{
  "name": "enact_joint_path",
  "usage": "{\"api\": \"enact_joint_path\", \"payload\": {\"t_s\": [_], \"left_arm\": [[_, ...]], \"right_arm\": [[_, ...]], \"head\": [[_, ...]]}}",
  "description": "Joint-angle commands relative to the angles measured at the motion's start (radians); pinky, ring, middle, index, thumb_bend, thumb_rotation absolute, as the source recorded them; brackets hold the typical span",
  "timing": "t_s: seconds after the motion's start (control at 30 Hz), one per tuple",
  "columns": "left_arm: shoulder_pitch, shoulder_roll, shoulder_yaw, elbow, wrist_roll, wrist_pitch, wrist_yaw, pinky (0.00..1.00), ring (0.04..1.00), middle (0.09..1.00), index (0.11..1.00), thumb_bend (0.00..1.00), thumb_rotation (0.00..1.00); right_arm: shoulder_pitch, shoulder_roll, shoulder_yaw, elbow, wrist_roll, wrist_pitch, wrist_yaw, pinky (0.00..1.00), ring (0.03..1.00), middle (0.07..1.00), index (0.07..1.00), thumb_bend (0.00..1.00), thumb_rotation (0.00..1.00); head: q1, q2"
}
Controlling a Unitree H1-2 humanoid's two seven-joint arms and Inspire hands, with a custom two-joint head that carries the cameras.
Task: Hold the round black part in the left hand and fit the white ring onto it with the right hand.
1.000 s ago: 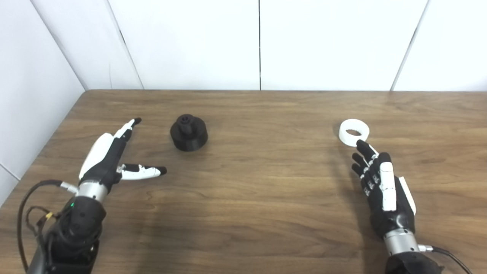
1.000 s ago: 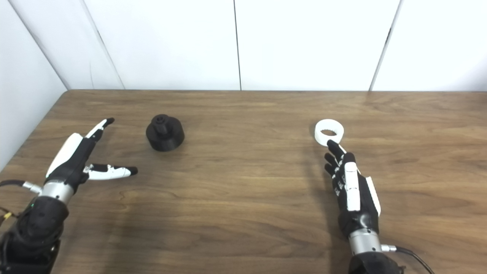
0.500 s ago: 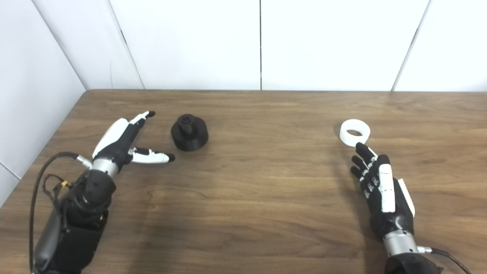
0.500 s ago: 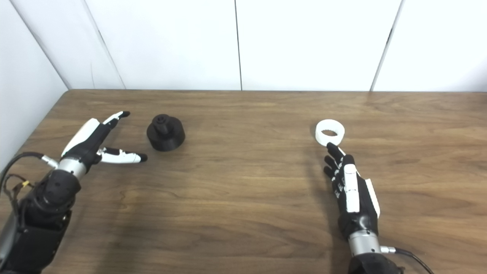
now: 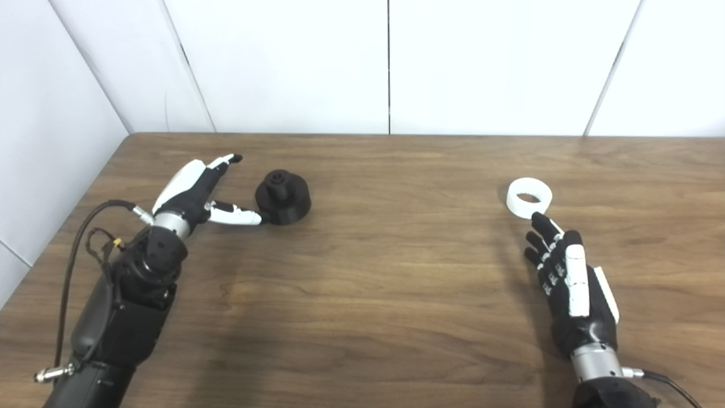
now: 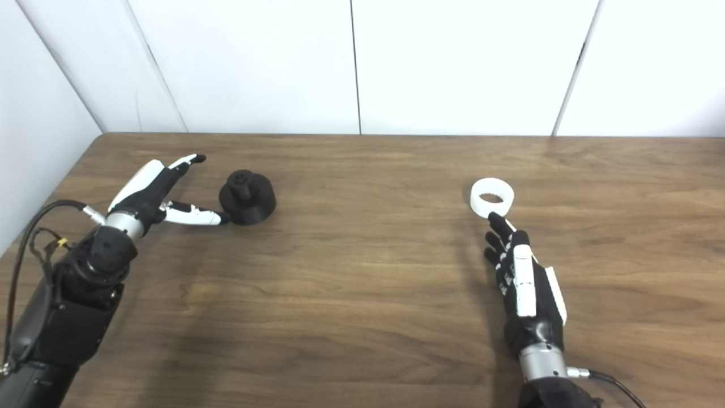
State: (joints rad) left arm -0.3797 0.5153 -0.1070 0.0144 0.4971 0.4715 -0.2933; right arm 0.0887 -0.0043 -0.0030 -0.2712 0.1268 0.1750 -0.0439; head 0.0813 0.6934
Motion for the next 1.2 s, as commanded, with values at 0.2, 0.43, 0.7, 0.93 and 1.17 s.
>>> {"api": "enact_joint_path", "payload": {"t_s": [0.2, 0.43, 0.7, 0.93, 1.17], "left_arm": [[-0.102, 0.038, -0.026, 0.048, 0.014, -0.010, -0.023, 0.96, 1.000, 1.000, 0.945, 0.96, 0.27], [-0.120, 0.039, -0.037, 0.085, 0.011, -0.019, -0.026, 0.97, 1.000, 1.000, 0.932, 0.99, 0.24], [-0.130, 0.043, -0.055, 0.092, 0.010, -0.006, -0.060, 0.95, 1.000, 1.000, 0.922, 1.00, 0.20], [-0.134, 0.049, -0.073, 0.091, 0.030, -0.004, -0.098, 0.93, 1.000, 1.000, 0.922, 1.00, 0.21], [-0.130, 0.043, -0.077, 0.099, 0.036, -0.005, -0.093, 0.97, 1.000, 1.000, 0.930, 1.00, 0.23]], "right_arm": [[0.065, 0.036, 0.008, -0.027, -0.002, -0.038, -0.004, 0.93, 0.930, 0.936, 0.865, 0.52, 1.00], [0.068, 0.034, 0.005, -0.031, -0.012, -0.038, -0.010, 0.90, 0.926, 0.934, 0.861, 0.52, 1.00], [0.066, 0.037, 0.003, -0.030, -0.015, -0.042, -0.014, 0.89, 0.920, 0.923, 0.853, 0.53, 1.00], [0.066, 0.032, 0.005, -0.026, -0.015, -0.046, -0.012, 0.90, 0.927, 0.932, 0.857, 0.53, 1.00], [0.064, 0.032, 0.003, -0.024, -0.013, -0.048, -0.013, 0.91, 0.929, 0.933, 0.851, 0.52, 1.00]], "head": [[-0.008, 0.000], [-0.005, 0.002], [-0.005, 0.005], [-0.004, 0.005], [-0.003, 0.006]]}}
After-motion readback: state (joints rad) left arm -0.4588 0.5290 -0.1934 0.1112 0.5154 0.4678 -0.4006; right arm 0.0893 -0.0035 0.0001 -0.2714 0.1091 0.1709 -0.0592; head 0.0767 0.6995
